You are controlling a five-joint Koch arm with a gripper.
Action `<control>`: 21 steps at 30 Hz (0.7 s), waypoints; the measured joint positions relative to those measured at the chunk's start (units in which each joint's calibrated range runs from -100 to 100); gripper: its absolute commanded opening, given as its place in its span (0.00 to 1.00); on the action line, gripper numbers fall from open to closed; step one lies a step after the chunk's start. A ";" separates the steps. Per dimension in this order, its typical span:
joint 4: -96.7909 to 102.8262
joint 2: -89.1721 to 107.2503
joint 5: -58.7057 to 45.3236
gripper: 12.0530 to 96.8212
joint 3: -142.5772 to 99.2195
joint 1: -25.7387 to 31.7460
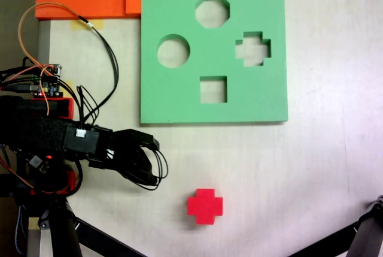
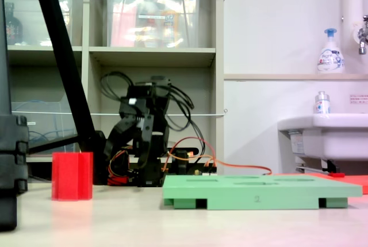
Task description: Put the cross columnar block into the corresponding hole
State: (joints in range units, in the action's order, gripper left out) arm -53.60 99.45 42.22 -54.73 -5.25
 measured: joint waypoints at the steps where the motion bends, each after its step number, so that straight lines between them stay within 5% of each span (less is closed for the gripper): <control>1: -4.50 0.00 0.54 0.36 3.82 0.10; 7: -26.04 -2.46 1.51 0.33 24.30 0.10; 14: -41.02 -28.59 0.24 0.33 50.86 -3.71; 21: -42.09 -42.00 -1.86 0.66 57.72 -4.74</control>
State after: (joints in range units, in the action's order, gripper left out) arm -95.69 57.46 40.37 2.99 -9.99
